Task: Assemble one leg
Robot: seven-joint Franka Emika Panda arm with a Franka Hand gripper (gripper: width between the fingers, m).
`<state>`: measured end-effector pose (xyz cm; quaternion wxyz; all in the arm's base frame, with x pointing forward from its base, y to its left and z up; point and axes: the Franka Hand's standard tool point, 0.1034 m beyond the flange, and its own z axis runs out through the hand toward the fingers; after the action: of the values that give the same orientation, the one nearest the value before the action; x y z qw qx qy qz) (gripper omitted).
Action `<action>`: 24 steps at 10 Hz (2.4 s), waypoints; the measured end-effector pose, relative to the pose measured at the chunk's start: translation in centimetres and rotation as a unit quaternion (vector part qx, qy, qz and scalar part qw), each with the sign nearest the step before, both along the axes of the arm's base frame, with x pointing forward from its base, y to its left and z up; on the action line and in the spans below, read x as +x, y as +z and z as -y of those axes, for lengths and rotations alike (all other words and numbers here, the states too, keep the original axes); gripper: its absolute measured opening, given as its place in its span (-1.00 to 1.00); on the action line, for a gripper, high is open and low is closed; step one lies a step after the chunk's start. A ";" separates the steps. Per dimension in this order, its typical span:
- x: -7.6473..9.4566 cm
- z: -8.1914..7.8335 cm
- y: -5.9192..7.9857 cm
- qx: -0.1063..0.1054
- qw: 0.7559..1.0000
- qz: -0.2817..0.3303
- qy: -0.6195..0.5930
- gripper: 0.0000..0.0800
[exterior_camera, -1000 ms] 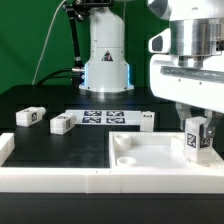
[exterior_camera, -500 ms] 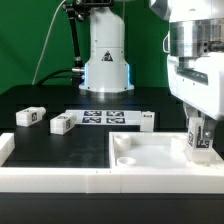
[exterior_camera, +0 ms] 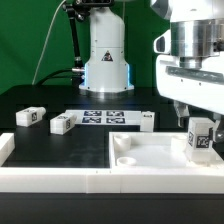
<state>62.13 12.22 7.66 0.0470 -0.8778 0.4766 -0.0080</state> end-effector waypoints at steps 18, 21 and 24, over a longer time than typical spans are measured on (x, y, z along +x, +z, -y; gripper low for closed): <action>0.3 0.4 0.3 -0.035 0.922 0.023 0.386 -0.26; 0.3 0.5 0.1 -0.015 0.980 0.018 0.200 -0.26; 0.2 0.5 0.0 -0.007 0.999 0.012 0.037 -0.26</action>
Offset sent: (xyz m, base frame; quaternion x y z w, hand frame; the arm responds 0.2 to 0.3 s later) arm -0.0001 0.0031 0.0016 -0.0129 0.0061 -0.2594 0.9657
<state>62.32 11.76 7.63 0.0468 -0.8948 0.4435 -0.0196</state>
